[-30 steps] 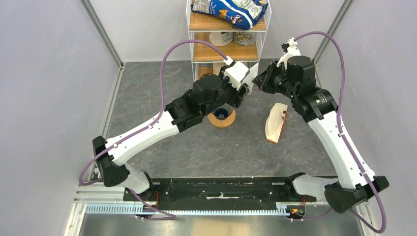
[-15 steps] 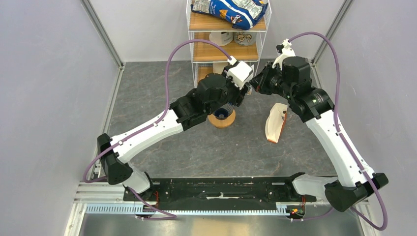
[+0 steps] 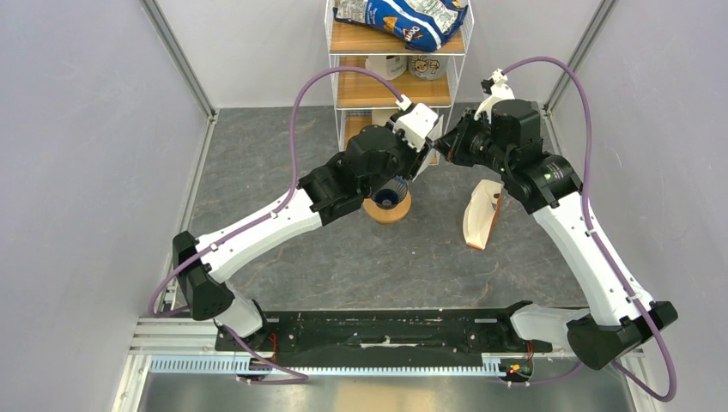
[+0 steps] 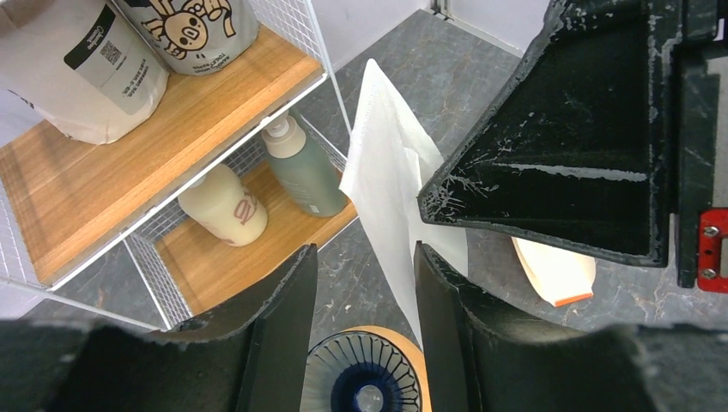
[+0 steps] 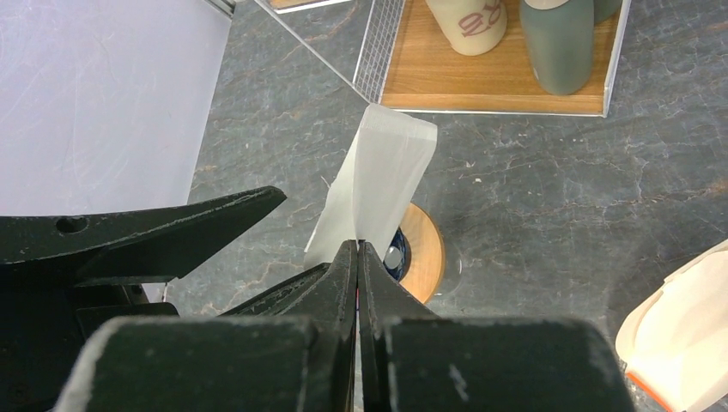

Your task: Place the coffee filter in the dripper

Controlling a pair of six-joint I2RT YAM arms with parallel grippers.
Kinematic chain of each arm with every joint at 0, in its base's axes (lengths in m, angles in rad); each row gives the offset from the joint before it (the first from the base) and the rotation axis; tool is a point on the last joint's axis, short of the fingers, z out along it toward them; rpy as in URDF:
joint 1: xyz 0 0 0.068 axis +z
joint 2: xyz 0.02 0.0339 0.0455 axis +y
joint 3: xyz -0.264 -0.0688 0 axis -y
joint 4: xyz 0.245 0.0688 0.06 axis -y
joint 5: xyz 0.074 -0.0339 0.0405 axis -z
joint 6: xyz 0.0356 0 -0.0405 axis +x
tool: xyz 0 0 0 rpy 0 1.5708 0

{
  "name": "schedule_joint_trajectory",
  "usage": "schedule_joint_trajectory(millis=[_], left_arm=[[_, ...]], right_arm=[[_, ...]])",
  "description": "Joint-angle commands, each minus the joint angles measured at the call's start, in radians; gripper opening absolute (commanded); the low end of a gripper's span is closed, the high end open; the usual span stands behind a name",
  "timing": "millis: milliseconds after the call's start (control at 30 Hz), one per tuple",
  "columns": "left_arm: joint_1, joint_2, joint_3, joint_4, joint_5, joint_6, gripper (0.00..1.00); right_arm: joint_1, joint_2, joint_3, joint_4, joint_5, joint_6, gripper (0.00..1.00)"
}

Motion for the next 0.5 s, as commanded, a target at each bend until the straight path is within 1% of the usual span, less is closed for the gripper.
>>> schedule_joint_trajectory(millis=[0, 133, 267, 433, 467], left_arm=[[0.0, 0.007, 0.051, 0.026, -0.025, 0.038, 0.52], [-0.001, 0.025, 0.064, 0.014, -0.034, 0.043, 0.53], [-0.001, 0.048, 0.089, -0.004, -0.041, 0.05, 0.49], [0.0, 0.081, 0.138, -0.057, -0.054, 0.043, 0.4], [-0.001, 0.083, 0.144, -0.064, -0.057, 0.043, 0.36]], right_arm=[[0.008, -0.001, 0.002, 0.011, 0.026, -0.004, 0.0], [0.008, -0.002, 0.004, 0.011, 0.015, 0.005, 0.0], [0.009, -0.003, 0.002, 0.011, 0.004, 0.013, 0.0], [0.01, 0.002, 0.007, 0.009, 0.013, 0.009, 0.0], [0.011, 0.003, 0.007, 0.009, 0.018, 0.007, 0.0]])
